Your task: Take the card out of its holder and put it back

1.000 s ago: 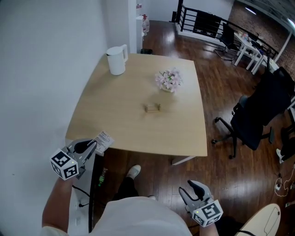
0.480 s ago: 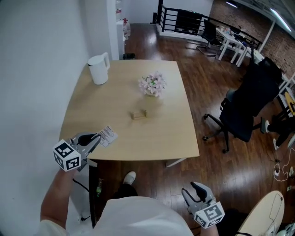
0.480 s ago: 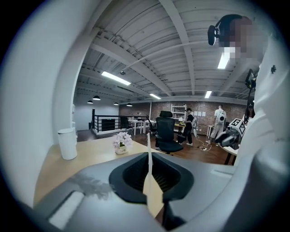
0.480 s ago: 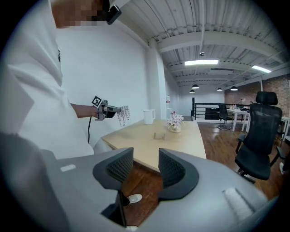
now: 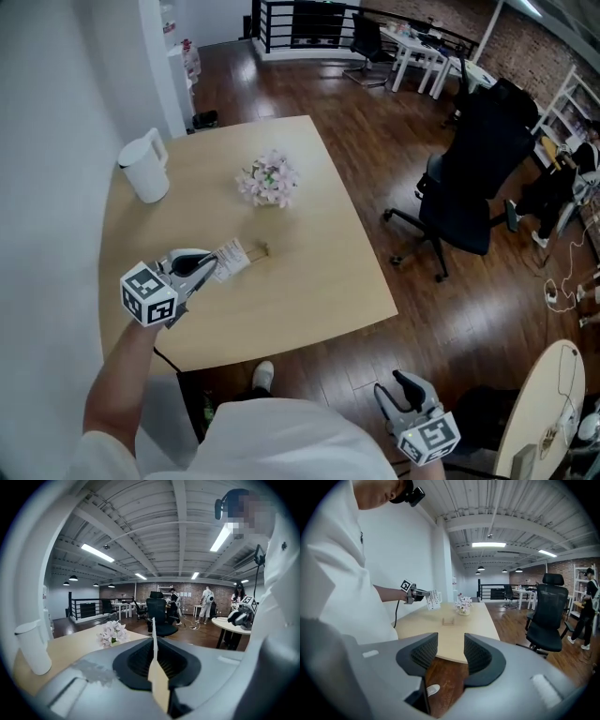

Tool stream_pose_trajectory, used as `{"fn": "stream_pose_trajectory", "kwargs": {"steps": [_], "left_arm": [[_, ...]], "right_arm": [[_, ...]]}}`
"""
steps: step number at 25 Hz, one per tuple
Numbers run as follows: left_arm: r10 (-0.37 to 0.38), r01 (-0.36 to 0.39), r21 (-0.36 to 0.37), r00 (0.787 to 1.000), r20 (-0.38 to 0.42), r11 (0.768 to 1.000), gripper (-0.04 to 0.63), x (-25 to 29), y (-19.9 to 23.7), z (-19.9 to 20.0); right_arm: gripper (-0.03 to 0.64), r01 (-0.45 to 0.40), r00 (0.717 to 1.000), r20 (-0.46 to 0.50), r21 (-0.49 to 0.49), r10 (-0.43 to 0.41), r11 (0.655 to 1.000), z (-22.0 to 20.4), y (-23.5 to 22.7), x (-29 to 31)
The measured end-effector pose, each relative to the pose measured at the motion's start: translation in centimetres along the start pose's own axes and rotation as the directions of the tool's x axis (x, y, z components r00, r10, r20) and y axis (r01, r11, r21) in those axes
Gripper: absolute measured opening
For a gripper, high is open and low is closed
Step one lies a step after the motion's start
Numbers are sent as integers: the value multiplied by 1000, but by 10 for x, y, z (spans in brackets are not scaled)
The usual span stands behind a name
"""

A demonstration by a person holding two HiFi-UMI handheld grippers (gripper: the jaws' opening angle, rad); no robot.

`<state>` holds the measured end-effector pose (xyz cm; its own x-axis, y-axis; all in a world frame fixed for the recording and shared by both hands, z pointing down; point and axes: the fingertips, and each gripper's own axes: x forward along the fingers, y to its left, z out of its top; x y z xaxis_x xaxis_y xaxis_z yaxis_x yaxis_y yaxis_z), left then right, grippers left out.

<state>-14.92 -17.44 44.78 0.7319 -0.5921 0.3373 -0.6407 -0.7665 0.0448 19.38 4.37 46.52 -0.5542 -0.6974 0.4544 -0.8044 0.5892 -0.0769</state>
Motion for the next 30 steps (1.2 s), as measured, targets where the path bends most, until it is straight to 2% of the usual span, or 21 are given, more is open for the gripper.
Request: {"fn": "stream_pose_trajectory", "kwargs": {"steps": [7, 14, 30], "left_arm": [[-120, 121, 45, 993, -16, 992, 18, 55, 46, -14], [-185, 186, 26, 982, -42, 982, 18, 94, 77, -38], [-211, 210, -21, 974, -82, 978, 18, 129, 94, -69]], "right_arm": [[179, 106, 994, -31, 41, -105, 994, 10, 16, 25], [179, 168, 984, -74, 51, -164, 984, 20, 31, 43], [179, 208, 972, -130, 64, -198, 976, 26, 41, 63]]}}
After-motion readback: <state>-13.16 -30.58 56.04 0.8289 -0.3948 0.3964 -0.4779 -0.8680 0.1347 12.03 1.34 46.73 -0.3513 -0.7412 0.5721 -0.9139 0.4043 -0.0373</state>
